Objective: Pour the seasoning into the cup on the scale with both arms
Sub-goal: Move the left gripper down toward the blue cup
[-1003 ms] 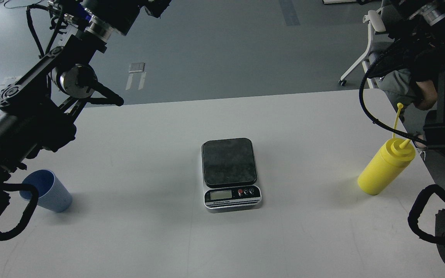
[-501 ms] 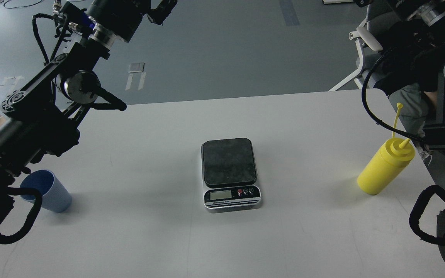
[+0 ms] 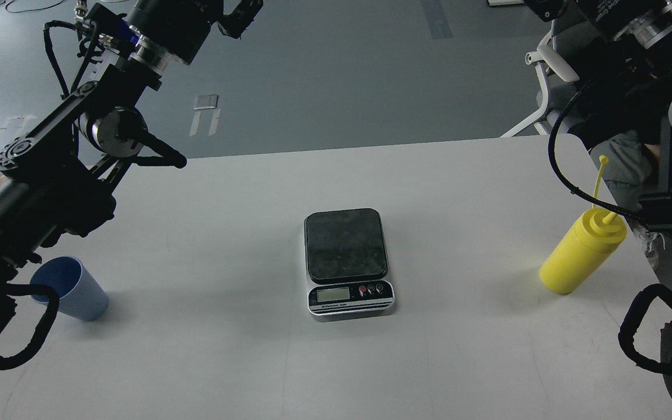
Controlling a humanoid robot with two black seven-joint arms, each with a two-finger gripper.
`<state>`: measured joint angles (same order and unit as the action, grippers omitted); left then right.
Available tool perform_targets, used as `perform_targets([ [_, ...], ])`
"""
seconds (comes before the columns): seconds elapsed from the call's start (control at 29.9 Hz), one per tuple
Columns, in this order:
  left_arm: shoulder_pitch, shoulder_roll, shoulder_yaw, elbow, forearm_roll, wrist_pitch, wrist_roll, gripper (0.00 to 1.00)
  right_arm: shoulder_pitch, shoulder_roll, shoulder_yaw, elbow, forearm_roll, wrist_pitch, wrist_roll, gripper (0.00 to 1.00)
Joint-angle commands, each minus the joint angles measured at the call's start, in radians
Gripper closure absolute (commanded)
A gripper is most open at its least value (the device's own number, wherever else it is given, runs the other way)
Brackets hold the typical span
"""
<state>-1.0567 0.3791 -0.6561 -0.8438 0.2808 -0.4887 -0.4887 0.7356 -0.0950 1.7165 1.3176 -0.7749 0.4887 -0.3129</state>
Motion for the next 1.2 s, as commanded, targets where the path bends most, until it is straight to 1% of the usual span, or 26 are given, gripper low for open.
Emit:
perform_targets([
  [0.0, 0.001, 0.001, 0.004, 0.000, 0.000, 0.000, 0.000, 0.02, -0.001, 0.003, 0.000, 0.000, 0.000, 0.000, 0.000, 0.00],
  [0.67, 0.017, 0.007, -0.008, 0.003, 0.001, 0.000, 0.000, 0.02, -0.002, 0.003, -0.002, 0.003, -0.003, 0.000, 0.000, 0.00],
  [0.74, 0.017, 0.041, 0.007, 0.003, 0.015, 0.000, 0.000, 0.02, -0.005, 0.003, -0.002, 0.002, -0.003, 0.000, 0.000, 0.00],
  [0.8, 0.006, 0.127, 0.053, -0.012, 0.107, 0.000, 0.000, 0.02, -0.012, 0.003, -0.002, 0.003, -0.003, 0.000, 0.000, 0.00],
  [0.84, 0.006, 0.127, 0.053, -0.012, 0.107, 0.000, 0.000, 0.02, -0.012, 0.003, -0.002, 0.003, -0.003, 0.000, 0.000, 0.00],
  [0.9, -0.041, 0.211, 0.079, -0.021, 0.295, 0.000, 0.000, 0.02, -0.016, 0.000, 0.000, 0.002, -0.006, 0.000, 0.000, 0.00],
  [0.97, -0.084, 0.257, 0.092, -0.023, 0.424, 0.000, 0.000, 0.02, -0.027, -0.002, 0.003, 0.002, -0.006, 0.000, 0.000, 0.00],
  [1.0, -0.092, 0.280, 0.092, -0.023, 0.463, 0.000, 0.000, 0.02, -0.030, -0.002, 0.003, 0.000, -0.006, 0.000, 0.000, 0.00],
  [1.04, -0.100, 0.335, 0.095, -0.024, 0.541, 0.000, 0.000, 0.02, -0.031, -0.002, 0.008, 0.002, -0.006, 0.000, 0.000, 0.00],
  [1.07, -0.101, 0.365, 0.095, -0.029, 0.581, 0.000, 0.000, 0.02, -0.031, -0.002, 0.009, 0.002, -0.004, 0.000, 0.000, 0.00],
  [1.1, -0.103, 0.395, 0.093, -0.043, 0.622, 0.000, 0.000, 0.02, -0.033, -0.002, 0.011, 0.002, -0.004, 0.000, 0.000, 0.00],
  [1.17, -0.097, 0.534, 0.096, -0.156, 0.810, 0.000, 0.000, 0.02, -0.041, -0.002, 0.015, 0.002, -0.004, 0.000, 0.000, 0.00],
])
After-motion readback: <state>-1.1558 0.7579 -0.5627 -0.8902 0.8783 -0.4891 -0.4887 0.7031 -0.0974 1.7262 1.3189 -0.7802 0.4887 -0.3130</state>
